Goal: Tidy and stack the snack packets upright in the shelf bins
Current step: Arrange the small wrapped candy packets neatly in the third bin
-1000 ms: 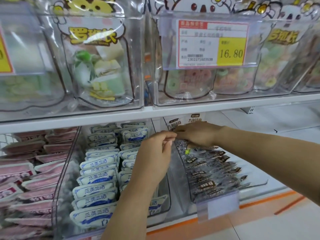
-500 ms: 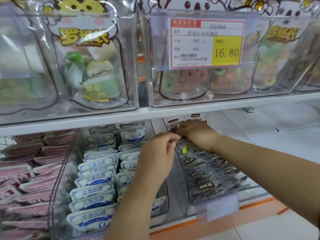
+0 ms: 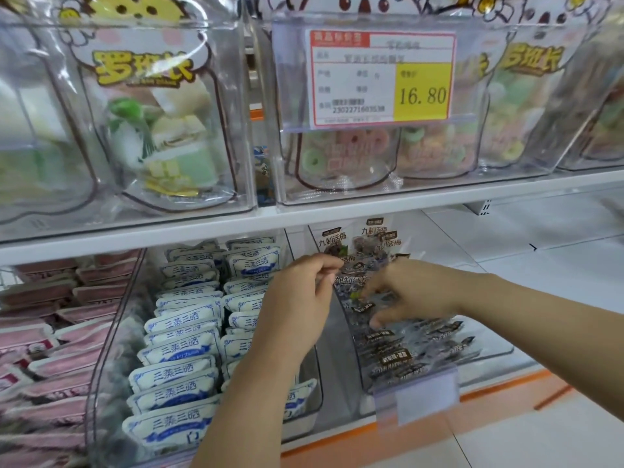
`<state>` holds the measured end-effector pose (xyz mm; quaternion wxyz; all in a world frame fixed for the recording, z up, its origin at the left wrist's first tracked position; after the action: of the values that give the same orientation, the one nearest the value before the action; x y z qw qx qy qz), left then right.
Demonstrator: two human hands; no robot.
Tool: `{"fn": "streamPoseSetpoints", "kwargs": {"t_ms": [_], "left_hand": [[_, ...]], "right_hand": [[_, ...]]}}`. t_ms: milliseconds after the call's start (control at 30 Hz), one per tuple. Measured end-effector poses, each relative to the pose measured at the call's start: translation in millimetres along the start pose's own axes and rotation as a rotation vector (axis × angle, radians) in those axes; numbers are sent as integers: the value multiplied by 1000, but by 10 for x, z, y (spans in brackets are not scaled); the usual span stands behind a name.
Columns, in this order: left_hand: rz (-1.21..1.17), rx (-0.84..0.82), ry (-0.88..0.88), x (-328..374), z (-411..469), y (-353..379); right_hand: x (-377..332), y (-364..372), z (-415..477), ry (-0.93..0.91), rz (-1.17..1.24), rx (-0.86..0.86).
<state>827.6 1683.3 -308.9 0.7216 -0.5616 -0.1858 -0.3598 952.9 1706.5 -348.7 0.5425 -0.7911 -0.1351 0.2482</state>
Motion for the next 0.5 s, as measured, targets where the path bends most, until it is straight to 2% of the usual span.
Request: {"fn": "streamPoseSetpoints", "kwargs": {"t_ms": [133, 233, 333, 400, 500], "left_hand": [[21, -2, 0, 12, 2, 2], [26, -6, -12, 8, 6, 8], [0, -3, -23, 0, 7, 5], [-14, -2, -26, -10, 12, 3], [-25, 0, -21, -23, 24, 7]], "right_hand": [[36, 93, 131, 11, 70, -68], [18, 173, 192, 30, -22, -89], [-20, 45, 263, 6, -192, 99], [22, -114, 300, 26, -219, 248], [34, -191, 333, -27, -266, 379]]}}
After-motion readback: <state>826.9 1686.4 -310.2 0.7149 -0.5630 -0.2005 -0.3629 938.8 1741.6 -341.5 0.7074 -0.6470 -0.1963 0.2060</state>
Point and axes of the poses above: each hand's wrist, its own z-axis towards the middle knuckle, its own y-axis out of the palm, x = y × z, the point moved 9 cm from there along z, towards the middle knuckle, and after that the axes turned 6 degrees about z, right-handed, at the moved point
